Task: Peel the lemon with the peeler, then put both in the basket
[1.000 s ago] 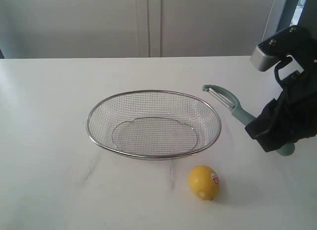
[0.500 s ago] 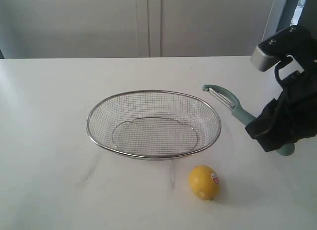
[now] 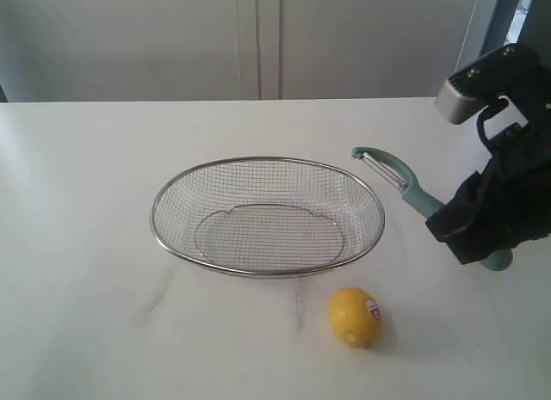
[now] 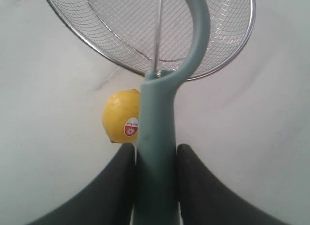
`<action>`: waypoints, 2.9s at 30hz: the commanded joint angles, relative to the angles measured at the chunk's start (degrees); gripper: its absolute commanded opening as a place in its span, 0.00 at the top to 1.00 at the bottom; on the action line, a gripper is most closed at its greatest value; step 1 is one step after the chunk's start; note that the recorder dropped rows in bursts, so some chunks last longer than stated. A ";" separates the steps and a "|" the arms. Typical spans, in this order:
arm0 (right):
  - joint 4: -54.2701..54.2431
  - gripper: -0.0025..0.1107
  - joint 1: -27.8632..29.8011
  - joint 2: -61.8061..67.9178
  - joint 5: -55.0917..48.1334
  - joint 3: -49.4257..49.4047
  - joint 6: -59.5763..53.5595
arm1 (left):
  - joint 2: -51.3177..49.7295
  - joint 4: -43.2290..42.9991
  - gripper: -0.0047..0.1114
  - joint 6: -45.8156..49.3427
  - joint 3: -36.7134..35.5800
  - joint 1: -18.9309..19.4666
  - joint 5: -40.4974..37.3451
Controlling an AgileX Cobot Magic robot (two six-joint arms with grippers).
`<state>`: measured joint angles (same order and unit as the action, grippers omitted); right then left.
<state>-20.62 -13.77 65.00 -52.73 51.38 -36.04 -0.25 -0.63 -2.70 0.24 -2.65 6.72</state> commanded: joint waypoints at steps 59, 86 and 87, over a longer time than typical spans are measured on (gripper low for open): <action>-0.48 0.98 0.23 -0.37 0.48 0.49 0.46 | -18.04 -8.62 0.96 -18.54 16.58 0.18 34.02; -0.48 0.98 0.23 -0.37 0.48 0.49 0.46 | -68.01 -16.89 0.96 -8.15 43.30 -1.47 -19.39; -0.48 0.98 0.23 -0.37 0.48 0.49 0.46 | -68.56 -15.88 0.96 -7.88 44.86 -2.46 -22.22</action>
<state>-20.62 -13.77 65.00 -52.73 51.38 -36.04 -67.49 -17.80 -9.99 41.09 -3.21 -6.40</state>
